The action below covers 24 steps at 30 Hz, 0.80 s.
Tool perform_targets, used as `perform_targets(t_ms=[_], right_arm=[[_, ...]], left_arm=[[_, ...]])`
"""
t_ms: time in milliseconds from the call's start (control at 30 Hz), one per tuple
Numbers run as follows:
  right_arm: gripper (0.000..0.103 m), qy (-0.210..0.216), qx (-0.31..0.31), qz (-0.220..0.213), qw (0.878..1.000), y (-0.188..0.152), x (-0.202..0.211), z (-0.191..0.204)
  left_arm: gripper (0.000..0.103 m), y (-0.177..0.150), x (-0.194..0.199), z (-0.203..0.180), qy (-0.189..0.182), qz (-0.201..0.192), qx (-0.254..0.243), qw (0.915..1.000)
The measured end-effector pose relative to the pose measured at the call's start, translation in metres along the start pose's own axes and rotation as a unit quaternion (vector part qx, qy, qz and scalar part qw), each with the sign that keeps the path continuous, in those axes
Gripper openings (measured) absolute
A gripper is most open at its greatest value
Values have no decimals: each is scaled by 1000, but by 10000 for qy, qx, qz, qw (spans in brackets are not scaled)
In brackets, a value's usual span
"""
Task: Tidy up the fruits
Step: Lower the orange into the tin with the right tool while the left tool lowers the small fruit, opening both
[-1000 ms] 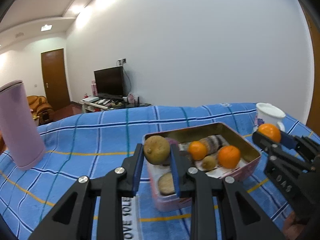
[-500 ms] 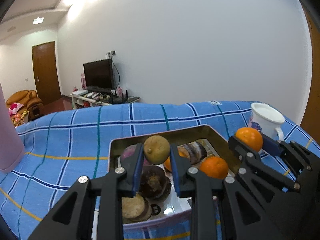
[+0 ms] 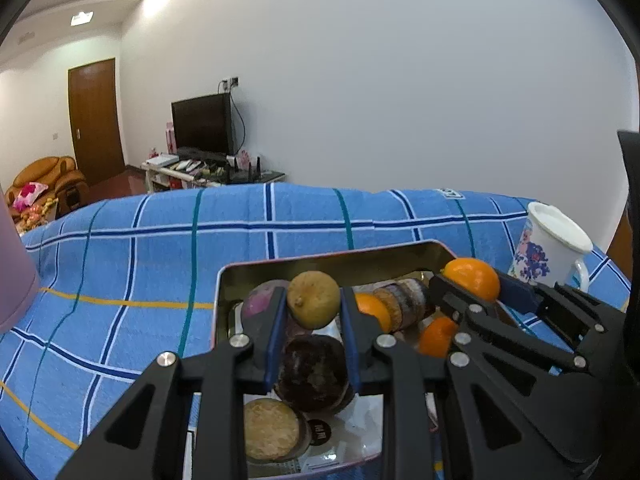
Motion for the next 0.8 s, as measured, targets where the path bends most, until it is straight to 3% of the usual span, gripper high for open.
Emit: perform_targets(t_ms=[667, 800], right_arm=[[41, 407, 15, 329, 9986, -3, -22, 10], [41, 524, -43, 529, 9972, -7, -30, 12]], left_arm=[[27, -2, -19, 8, 196, 364, 77, 9991], [34, -1, -19, 10, 307, 334, 11, 9990]])
Point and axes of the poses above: each gripper's, at about its wrist camera, not at the fingertips, and x roughly against the way its jaws point, z to its left, y to its top, the point moved 6 cm from there along -x, roughly the way its jaws point, and after that the axes turned 15 degrees about x, right-handed, at the moved point
